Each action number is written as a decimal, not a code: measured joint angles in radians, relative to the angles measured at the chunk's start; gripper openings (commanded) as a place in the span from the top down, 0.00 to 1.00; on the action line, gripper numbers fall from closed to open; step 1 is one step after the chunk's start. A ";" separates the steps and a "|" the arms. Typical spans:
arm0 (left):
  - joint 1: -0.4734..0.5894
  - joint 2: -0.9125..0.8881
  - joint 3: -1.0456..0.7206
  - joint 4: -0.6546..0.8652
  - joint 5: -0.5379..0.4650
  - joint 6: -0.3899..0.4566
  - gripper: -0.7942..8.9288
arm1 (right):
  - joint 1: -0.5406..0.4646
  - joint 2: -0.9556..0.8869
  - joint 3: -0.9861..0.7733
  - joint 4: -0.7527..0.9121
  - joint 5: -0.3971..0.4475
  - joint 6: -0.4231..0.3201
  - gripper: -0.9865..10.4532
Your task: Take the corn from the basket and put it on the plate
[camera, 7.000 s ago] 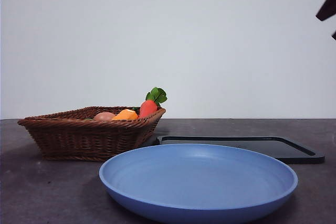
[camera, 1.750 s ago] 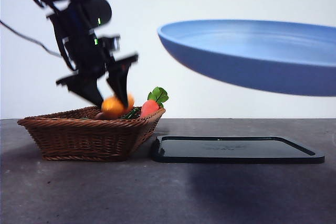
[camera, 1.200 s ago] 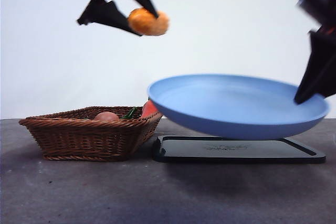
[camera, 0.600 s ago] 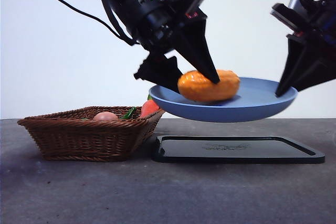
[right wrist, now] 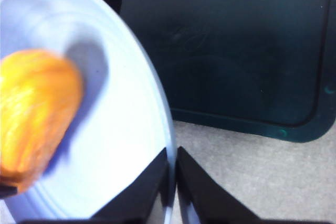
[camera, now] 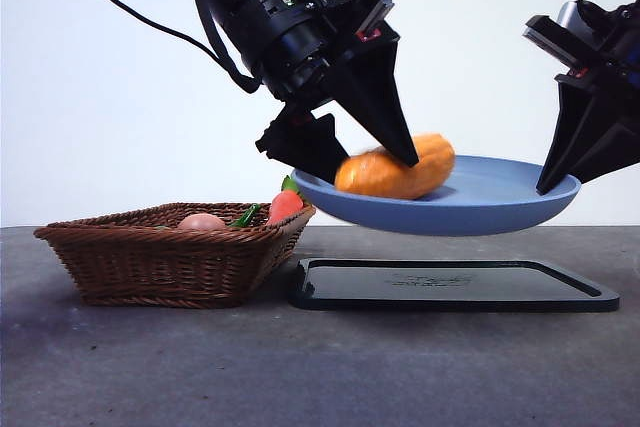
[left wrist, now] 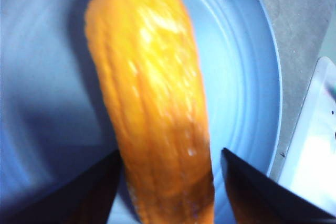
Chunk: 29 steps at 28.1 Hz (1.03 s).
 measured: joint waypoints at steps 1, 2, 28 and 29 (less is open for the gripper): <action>0.000 0.000 0.000 0.000 0.000 0.002 0.56 | 0.000 0.000 0.000 0.000 0.000 0.000 0.91; 0.000 0.000 0.000 0.000 0.000 0.004 0.56 | 0.000 0.000 0.000 0.000 0.000 0.000 0.91; 0.013 -0.092 0.263 -0.218 0.016 -0.021 0.56 | -0.105 0.234 0.143 0.018 0.022 -0.008 0.91; 0.013 -0.092 0.276 -0.235 0.015 -0.021 0.56 | -0.108 0.274 0.181 0.019 0.022 -0.008 0.91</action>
